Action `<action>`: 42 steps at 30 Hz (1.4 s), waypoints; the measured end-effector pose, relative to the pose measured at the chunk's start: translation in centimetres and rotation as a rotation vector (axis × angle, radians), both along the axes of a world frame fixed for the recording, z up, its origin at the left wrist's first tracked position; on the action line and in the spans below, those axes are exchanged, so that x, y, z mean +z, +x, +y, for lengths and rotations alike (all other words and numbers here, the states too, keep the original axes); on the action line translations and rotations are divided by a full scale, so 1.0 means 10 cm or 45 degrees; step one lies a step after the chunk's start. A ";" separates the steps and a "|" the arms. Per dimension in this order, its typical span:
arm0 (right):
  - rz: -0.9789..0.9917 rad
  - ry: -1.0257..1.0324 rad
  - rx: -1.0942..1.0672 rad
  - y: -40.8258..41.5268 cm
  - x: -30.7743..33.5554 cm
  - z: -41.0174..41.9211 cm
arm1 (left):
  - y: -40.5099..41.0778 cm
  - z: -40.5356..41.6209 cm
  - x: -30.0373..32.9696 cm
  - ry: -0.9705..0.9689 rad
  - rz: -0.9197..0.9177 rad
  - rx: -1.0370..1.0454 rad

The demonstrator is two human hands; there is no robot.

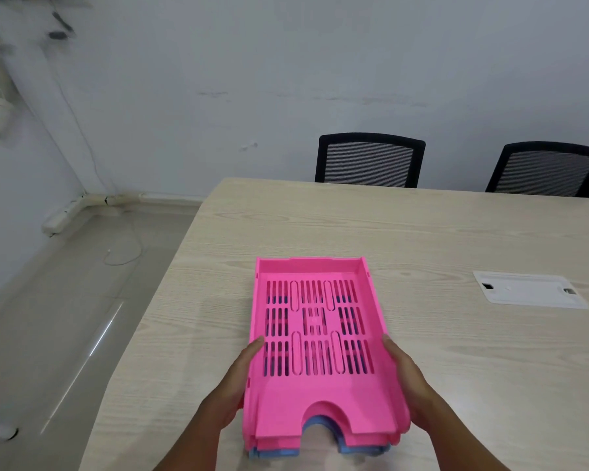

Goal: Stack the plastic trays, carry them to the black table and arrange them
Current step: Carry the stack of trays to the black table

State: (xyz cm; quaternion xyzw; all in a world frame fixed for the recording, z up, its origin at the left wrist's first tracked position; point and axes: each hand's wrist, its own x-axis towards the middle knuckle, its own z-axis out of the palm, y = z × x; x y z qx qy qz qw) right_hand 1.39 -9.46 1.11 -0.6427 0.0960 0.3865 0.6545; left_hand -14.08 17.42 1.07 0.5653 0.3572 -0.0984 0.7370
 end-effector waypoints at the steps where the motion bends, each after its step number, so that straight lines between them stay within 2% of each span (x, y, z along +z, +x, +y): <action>1: 0.040 0.060 0.008 0.01 -0.01 0.00 | 0.01 -0.03 0.05 -0.021 0.001 -0.008; 5: 0.142 0.254 0.000 0.03 -0.05 0.00 | 0.02 0.01 0.05 -0.027 -0.005 -0.012; 10: 0.167 0.302 0.065 0.05 -0.07 0.03 | 0.06 0.16 -0.36 -0.006 -0.092 0.108; 19: 0.133 0.288 0.030 0.05 -0.24 0.00 | 0.02 0.07 -0.19 -0.080 -0.177 0.120; 26: 0.075 0.179 0.102 -0.05 -0.32 0.13 | -0.34 0.05 -0.21 -0.154 -0.219 0.278; 42: 0.224 0.303 0.689 -0.71 -0.14 1.30 | -1.93 0.20 0.06 -0.067 -0.206 0.906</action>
